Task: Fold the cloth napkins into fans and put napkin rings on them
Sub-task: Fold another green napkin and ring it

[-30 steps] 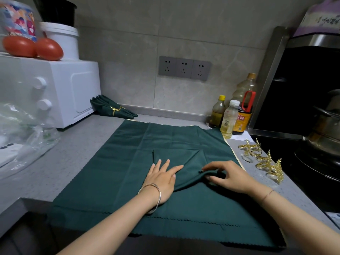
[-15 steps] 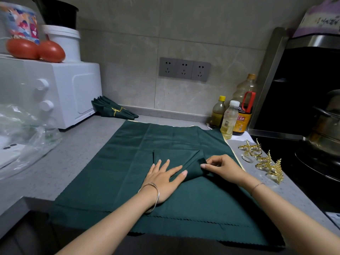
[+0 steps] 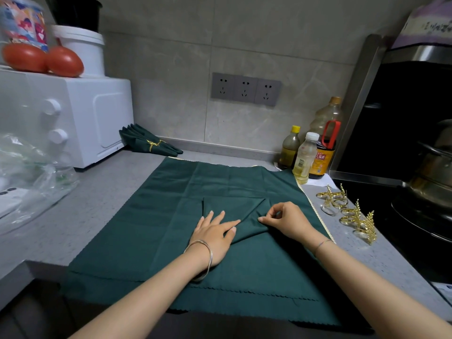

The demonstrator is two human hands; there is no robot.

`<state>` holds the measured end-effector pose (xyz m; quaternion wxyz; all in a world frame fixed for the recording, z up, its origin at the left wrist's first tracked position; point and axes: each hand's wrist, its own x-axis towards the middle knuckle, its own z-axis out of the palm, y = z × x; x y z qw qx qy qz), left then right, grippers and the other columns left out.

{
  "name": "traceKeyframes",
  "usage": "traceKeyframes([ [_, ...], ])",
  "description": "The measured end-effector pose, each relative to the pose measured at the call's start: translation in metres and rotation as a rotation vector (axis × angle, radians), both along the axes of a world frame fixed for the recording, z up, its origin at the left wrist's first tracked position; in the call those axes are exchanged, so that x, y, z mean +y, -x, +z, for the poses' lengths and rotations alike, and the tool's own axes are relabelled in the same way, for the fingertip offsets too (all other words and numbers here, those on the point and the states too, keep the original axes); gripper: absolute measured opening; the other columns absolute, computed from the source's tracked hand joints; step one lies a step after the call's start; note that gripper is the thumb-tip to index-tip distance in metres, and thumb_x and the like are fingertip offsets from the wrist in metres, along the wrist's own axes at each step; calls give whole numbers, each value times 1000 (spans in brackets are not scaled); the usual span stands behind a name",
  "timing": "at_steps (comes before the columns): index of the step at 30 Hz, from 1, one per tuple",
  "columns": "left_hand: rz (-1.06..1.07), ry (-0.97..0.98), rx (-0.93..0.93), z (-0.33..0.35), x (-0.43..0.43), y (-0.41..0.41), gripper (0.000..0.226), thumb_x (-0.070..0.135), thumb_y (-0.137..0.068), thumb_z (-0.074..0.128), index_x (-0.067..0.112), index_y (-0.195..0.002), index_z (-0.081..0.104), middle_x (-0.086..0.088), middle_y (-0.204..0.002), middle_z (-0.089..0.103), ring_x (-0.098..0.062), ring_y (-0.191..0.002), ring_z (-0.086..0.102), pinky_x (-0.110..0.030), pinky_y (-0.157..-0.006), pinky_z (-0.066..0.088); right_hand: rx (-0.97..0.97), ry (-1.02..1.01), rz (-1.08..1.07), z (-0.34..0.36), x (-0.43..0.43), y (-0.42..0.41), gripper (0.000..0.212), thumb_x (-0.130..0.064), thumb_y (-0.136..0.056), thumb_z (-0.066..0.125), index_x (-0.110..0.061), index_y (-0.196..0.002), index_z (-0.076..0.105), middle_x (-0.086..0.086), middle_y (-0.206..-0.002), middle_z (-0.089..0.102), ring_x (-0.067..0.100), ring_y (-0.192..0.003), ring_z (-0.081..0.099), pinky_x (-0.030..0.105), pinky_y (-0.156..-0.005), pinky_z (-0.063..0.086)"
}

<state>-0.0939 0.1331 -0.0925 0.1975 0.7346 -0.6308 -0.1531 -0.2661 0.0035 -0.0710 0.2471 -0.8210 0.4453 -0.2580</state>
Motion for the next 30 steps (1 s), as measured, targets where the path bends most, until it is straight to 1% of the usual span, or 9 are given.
traceKeyframes([
  [5, 23, -14, 13, 11, -20, -11, 48, 43, -101, 27, 38, -149, 19, 4, -160, 9, -18, -148, 1, -33, -118, -2, 42, 1, -11, 0, -3, -2, 27, -27, -75, 79, -14, -61, 60, -7, -53, 53, 3, -48, 43, 11, -47, 35],
  [9, 83, -30, -88, 20, -52, -36, 57, 44, -101, 27, 23, -153, 12, -1, -160, 12, -21, -147, 8, -35, -119, 7, 72, -2, -16, 1, -5, -5, 28, -28, -75, 80, -17, -60, 58, -3, -60, 55, 7, -55, 45, 13, -50, 35],
  [12, 81, -40, -142, 20, -66, -45, 50, 39, -102, 27, 22, -149, 27, -3, -152, 33, -26, -139, 28, -36, -112, 27, 100, -12, -17, 4, -7, -6, 26, -28, -74, 80, -18, -63, 58, -5, -61, 54, 5, -55, 45, 11, -49, 35],
  [14, 85, -8, -257, 22, -66, -45, 44, 36, -103, 25, 24, -143, 39, -3, -142, 45, -26, -130, 38, -35, -102, 34, 135, -8, -15, 5, -8, -6, 26, -28, -75, 79, -20, -64, 57, -7, -61, 54, 5, -56, 46, 11, -49, 35],
  [18, 148, 33, -439, 31, -60, -41, 42, 36, -104, 21, 18, -125, 53, -4, -127, 56, -26, -117, 51, -33, -93, 35, 228, 35, -58, 8, -8, -9, 25, -34, -74, 79, -21, -75, 58, -9, -71, 53, 10, -67, 51, 23, -62, 40],
  [21, 170, -31, -508, 37, -53, -37, 43, 41, -103, 23, 17, -118, 55, -4, -121, 60, -24, -111, 57, -31, -89, 34, 258, 84, -102, 9, -9, -10, 35, -38, -72, 79, -19, -92, 58, -3, -93, 50, 15, -84, 52, 26, -74, 42],
  [25, 171, -57, -438, 45, -35, -22, 42, 44, -100, 36, 16, -130, 46, -6, -125, 58, -26, -114, 56, -30, -85, 41, 318, 56, -167, 10, -9, -10, 51, -44, -74, 76, -16, -111, 55, 5, -117, 48, 23, -108, 54, 34, -94, 44],
  [28, 105, -92, -301, 45, -24, -5, 56, 45, -95, 48, 14, -139, 34, -9, -126, 58, -28, -114, 56, -35, -91, 45, 362, 28, -200, 9, -8, -8, 55, -49, -79, 70, -16, -119, 52, 7, -125, 47, 25, -115, 51, 36, -97, 43],
  [30, 48, -139, -176, 44, -18, 5, 62, 46, -91, 54, 10, -137, 32, -11, -117, 63, -30, -105, 62, -37, -92, 48, 358, 8, -223, 7, -5, -8, 56, -50, -81, 67, -17, -123, 49, 8, -128, 46, 25, -119, 48, 36, -98, 42],
])
